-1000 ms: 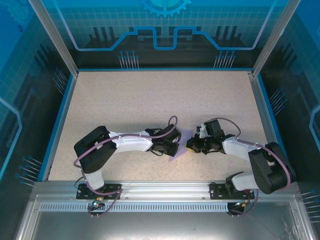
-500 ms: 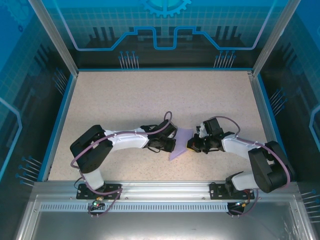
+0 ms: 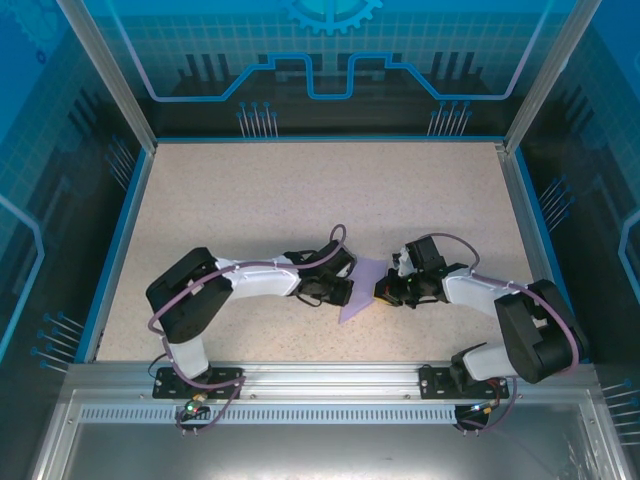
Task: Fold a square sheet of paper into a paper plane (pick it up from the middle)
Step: Fourth fold the wing at the center of the table.
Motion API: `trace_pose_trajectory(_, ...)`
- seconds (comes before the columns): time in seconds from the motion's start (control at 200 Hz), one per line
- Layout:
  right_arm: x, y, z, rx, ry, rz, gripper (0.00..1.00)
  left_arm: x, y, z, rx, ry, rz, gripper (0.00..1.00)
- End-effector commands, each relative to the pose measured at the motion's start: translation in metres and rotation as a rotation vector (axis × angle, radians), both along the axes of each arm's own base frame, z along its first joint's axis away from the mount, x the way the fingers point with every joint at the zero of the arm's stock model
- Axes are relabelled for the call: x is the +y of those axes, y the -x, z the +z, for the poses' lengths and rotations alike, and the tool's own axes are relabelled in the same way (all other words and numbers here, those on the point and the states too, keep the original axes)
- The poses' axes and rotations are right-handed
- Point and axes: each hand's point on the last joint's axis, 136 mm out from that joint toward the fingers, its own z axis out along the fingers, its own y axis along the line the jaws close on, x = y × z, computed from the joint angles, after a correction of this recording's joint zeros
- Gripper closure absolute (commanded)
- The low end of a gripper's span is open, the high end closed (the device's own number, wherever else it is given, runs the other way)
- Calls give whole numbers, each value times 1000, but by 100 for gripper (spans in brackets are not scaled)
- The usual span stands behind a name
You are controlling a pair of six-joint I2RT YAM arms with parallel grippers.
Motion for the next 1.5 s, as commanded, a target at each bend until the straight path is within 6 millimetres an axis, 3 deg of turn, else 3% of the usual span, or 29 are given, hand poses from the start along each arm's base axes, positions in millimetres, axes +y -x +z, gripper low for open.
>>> trace_pose_trajectory(0.0, 6, 3, 3, -2, -7, 38, 94, 0, 2, -7, 16, 1, -21, 93)
trace_pose_trajectory(0.43, 21, -3, 14, -26, -47, 54, 92, 2, 4, -20, 36, -11, -17, 95)
trace_pose_trajectory(1.491, 44, -33, 23, -50, -129, 49, 93, 13, 8, -28, 21, 1, -7, 98)
